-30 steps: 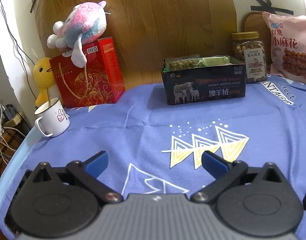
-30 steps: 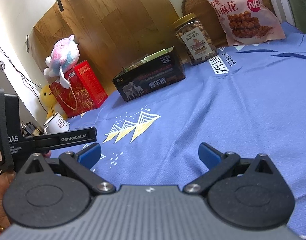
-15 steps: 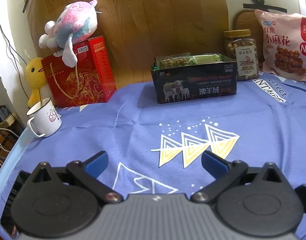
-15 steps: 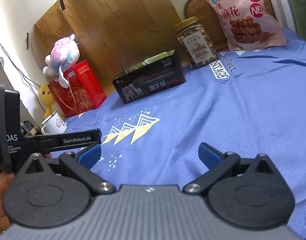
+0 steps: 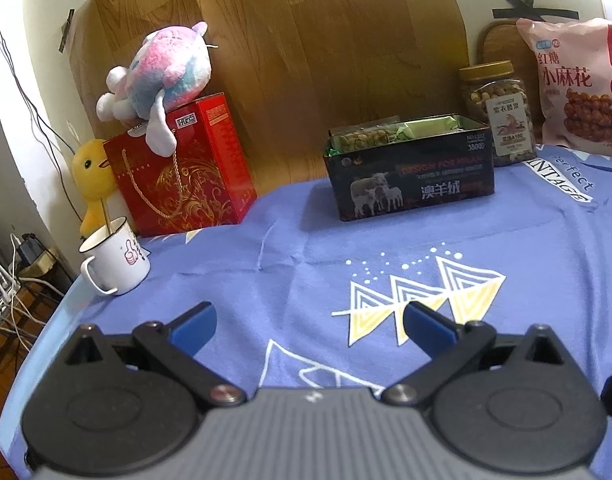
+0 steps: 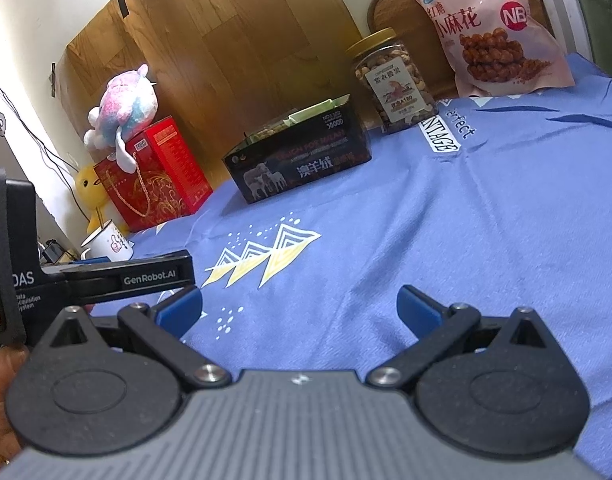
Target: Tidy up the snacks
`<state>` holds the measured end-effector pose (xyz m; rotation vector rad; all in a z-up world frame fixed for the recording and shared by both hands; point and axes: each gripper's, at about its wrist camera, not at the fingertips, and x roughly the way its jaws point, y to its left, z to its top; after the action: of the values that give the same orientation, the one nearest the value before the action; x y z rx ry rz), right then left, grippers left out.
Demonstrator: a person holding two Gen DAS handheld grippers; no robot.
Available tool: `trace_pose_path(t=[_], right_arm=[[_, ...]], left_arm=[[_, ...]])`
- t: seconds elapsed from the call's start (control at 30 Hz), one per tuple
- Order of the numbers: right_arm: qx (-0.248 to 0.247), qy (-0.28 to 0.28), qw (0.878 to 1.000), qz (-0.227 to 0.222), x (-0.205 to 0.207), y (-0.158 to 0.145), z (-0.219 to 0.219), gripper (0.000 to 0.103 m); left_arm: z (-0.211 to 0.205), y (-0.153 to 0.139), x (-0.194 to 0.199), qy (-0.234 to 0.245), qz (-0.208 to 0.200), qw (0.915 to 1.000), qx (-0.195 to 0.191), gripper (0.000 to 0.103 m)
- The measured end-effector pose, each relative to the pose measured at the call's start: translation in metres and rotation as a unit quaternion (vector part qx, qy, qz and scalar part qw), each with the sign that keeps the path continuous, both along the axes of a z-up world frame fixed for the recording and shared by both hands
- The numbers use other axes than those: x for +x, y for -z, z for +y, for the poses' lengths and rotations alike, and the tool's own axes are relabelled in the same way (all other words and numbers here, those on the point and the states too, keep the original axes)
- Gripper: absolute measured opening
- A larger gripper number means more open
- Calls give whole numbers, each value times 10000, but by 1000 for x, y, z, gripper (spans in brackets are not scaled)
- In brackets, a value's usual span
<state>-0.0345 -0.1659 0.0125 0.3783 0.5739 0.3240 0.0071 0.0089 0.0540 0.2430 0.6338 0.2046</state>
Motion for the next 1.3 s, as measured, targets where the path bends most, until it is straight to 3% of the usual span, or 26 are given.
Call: trace_pose_path(t=[1.3], right_arm=[[80, -24, 10000, -9, -1, 2, -3, 103]], left_arm=[[-1, -6, -4, 29, -114, 9999, 14, 103]])
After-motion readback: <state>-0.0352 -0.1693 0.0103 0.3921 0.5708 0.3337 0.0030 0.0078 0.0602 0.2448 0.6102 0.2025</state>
